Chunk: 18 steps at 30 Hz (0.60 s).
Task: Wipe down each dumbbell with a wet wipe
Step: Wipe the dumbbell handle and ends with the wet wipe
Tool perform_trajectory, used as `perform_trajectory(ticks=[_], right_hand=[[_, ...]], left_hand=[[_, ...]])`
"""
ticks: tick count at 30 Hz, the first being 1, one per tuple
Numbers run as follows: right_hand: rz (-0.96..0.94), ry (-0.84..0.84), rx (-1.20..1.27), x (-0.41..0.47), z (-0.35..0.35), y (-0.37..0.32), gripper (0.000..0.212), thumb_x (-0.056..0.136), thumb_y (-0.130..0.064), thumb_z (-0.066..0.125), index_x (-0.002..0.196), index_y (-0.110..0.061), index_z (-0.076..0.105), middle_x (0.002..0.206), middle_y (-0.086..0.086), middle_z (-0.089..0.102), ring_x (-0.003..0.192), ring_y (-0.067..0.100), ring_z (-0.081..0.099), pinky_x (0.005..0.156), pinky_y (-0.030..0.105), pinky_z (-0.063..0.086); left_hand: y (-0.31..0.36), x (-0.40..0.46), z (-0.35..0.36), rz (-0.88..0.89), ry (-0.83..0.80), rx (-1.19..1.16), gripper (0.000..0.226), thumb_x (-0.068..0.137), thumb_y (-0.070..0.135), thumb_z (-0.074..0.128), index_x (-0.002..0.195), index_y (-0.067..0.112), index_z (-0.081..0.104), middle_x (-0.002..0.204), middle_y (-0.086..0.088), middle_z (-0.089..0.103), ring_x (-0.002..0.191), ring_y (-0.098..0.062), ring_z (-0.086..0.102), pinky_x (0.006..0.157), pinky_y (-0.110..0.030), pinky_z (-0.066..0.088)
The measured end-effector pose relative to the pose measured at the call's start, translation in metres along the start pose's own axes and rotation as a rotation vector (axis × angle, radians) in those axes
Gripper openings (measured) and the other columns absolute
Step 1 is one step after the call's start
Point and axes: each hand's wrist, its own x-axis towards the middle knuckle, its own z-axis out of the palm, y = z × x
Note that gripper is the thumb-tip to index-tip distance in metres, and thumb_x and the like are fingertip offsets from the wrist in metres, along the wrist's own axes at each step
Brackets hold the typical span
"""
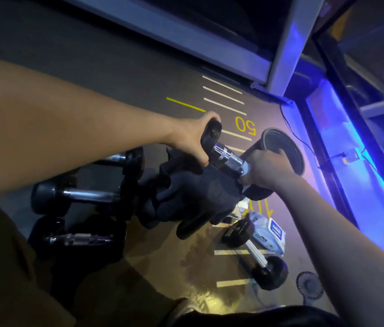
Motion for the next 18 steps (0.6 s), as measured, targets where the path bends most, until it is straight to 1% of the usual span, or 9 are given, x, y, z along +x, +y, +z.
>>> perform_trajectory(ticks=[3,5,7,9,11,14,16,18], right_hand=[[-0.012,0.009,-0.022,0.002,-0.001,-0.003,0.040,0.072,-0.050,0.071,0.092,-0.017,0.060,0.080,0.001,0.061,0.080,0.027,0.062,0.088,0.041,0.039],[-0.021,0.012,-0.017,0.003,-0.002,-0.003,0.040,0.073,-0.049,0.071,0.092,-0.016,0.060,0.079,0.001,0.059,0.076,0.028,0.058,0.087,0.041,0.042],[-0.026,0.018,-0.012,0.003,-0.002,-0.003,0.039,0.074,-0.049,0.071,0.090,-0.016,0.058,0.080,0.002,0.057,0.075,0.028,0.055,0.087,0.041,0.041],[-0.040,0.021,-0.022,0.004,-0.002,-0.007,0.041,0.075,-0.051,0.070,0.089,-0.016,0.056,0.082,0.002,0.056,0.077,0.028,0.055,0.089,0.041,0.039],[-0.058,0.025,-0.024,0.006,-0.003,-0.011,0.041,0.075,-0.052,0.070,0.087,-0.016,0.053,0.084,0.003,0.055,0.082,0.028,0.058,0.092,0.041,0.036],[-0.078,0.031,-0.003,0.006,-0.004,-0.010,0.040,0.077,-0.051,0.070,0.082,-0.015,0.053,0.083,0.004,0.056,0.078,0.028,0.053,0.089,0.040,0.036],[-0.089,0.044,0.014,0.003,-0.006,-0.009,0.040,0.078,-0.052,0.069,0.082,-0.015,0.054,0.082,0.005,0.055,0.077,0.028,0.049,0.085,0.038,0.036],[-0.089,0.048,0.016,0.002,-0.005,-0.007,0.039,0.079,-0.053,0.068,0.082,-0.016,0.055,0.082,0.004,0.056,0.079,0.028,0.049,0.086,0.037,0.036]], left_hand=[[0.000,0.000,0.000,-0.008,-0.003,0.006,0.096,0.069,0.025,0.088,0.140,0.025,0.024,0.105,0.003,0.053,0.074,0.000,0.051,0.048,-0.009,0.039],[0.001,-0.001,0.000,-0.013,-0.007,0.007,0.098,0.069,0.025,0.088,0.141,0.025,0.022,0.106,0.002,0.053,0.074,-0.001,0.052,0.053,-0.014,0.043],[0.003,-0.002,0.000,-0.024,-0.013,0.018,0.099,0.069,0.024,0.088,0.142,0.026,0.021,0.107,-0.001,0.054,0.073,-0.005,0.054,0.058,-0.023,0.047],[0.005,-0.004,0.001,-0.039,-0.019,0.026,0.099,0.069,0.023,0.088,0.142,0.026,0.020,0.106,-0.004,0.056,0.072,-0.013,0.057,0.058,-0.029,0.051],[0.006,-0.005,0.002,-0.053,-0.019,0.026,0.099,0.068,0.022,0.087,0.140,0.028,0.020,0.105,-0.009,0.059,0.072,-0.020,0.060,0.059,-0.039,0.058],[0.007,-0.007,0.002,-0.074,-0.020,0.040,0.100,0.066,0.025,0.088,0.139,0.030,0.020,0.103,-0.010,0.060,0.080,-0.029,0.066,0.065,-0.053,0.060],[0.008,-0.007,0.002,-0.079,-0.022,0.057,0.098,0.066,0.025,0.088,0.137,0.030,0.021,0.100,-0.008,0.061,0.084,-0.032,0.067,0.068,-0.053,0.059],[0.007,-0.006,0.002,-0.063,-0.026,0.051,0.097,0.067,0.025,0.088,0.137,0.028,0.022,0.104,-0.007,0.060,0.088,-0.030,0.066,0.074,-0.051,0.059]])
